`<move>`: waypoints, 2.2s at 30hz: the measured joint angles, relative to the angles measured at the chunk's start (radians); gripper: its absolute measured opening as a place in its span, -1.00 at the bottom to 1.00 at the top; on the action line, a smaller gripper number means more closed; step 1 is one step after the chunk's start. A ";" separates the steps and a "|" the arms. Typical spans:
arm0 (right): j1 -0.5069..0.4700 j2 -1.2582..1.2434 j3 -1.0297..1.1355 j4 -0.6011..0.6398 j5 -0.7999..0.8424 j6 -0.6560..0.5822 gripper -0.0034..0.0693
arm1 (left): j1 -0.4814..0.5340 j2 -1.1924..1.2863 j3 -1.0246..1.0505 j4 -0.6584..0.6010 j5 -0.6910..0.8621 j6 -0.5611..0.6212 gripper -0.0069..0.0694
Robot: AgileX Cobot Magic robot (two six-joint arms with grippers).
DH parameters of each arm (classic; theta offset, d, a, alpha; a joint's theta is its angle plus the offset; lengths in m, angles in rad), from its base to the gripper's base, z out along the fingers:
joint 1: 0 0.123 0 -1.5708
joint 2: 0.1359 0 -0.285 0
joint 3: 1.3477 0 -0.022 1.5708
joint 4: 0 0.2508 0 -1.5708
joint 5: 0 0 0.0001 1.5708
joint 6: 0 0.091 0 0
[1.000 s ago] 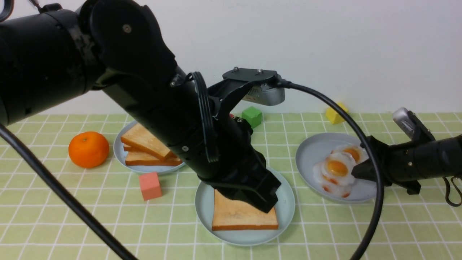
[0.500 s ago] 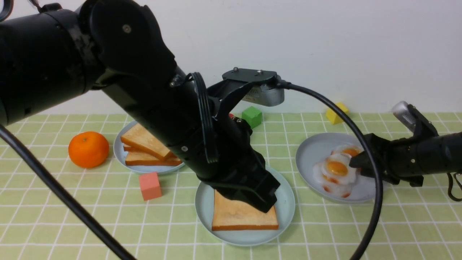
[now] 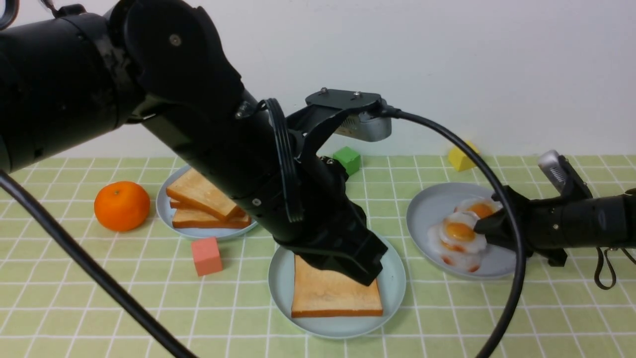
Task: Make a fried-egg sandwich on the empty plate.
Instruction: Use the right arm to grab a fried egg, then use the right arm to place the fried egg on the slice of bread in the middle, then use the left arm to grab a slice of bread
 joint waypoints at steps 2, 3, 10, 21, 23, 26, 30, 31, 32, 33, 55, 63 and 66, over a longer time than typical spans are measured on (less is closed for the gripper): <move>0.000 0.000 0.000 0.000 0.001 0.000 -0.46 | 0.000 0.000 0.000 0.000 0.000 0.000 -0.84; 0.000 0.000 0.000 0.000 0.001 0.000 -0.47 | 0.000 0.000 0.000 0.000 0.000 0.000 -0.84; 0.000 0.000 0.000 0.004 0.005 0.000 -0.61 | 0.000 -0.001 0.000 0.024 0.004 0.000 -0.83; 0.000 -0.150 0.006 -0.038 0.036 0.000 -0.64 | 0.034 -0.095 0.001 0.273 0.076 -0.182 -0.81; 0.001 -0.191 0.006 -0.038 0.067 0.000 -0.64 | 0.067 -0.124 0.016 0.281 0.082 -0.203 -0.81; 0.023 -0.225 0.006 -0.038 0.120 0.008 -0.64 | 0.115 -0.183 0.085 0.282 0.075 -0.221 -0.81; 0.127 -0.232 0.006 -0.034 0.177 0.014 -0.64 | 0.177 -0.261 0.227 0.282 0.037 -0.242 -0.81; 0.170 -0.230 0.007 -0.032 0.181 0.009 -0.64 | 0.193 -0.283 0.270 0.282 0.021 -0.256 -0.81; 0.233 -0.223 0.007 -0.027 0.182 -0.013 -0.64 | 0.210 -0.312 0.328 0.282 -0.003 -0.275 -0.80; 0.269 -0.219 0.007 -0.022 0.181 -0.028 -0.64 | 0.220 -0.328 0.360 0.284 -0.020 -0.291 -0.80; 0.460 -0.163 0.010 0.014 -0.221 -0.280 0.32 | 0.240 -0.404 0.572 0.276 -0.349 -0.325 -0.74; 0.377 -0.488 -0.078 -0.203 0.126 -0.263 0.61 | 0.263 -0.293 0.569 0.263 -0.571 -0.325 -0.73; 0.373 -0.582 -0.177 -0.527 0.249 0.015 0.58 | 0.366 -0.180 0.528 0.195 -0.564 -0.317 -0.75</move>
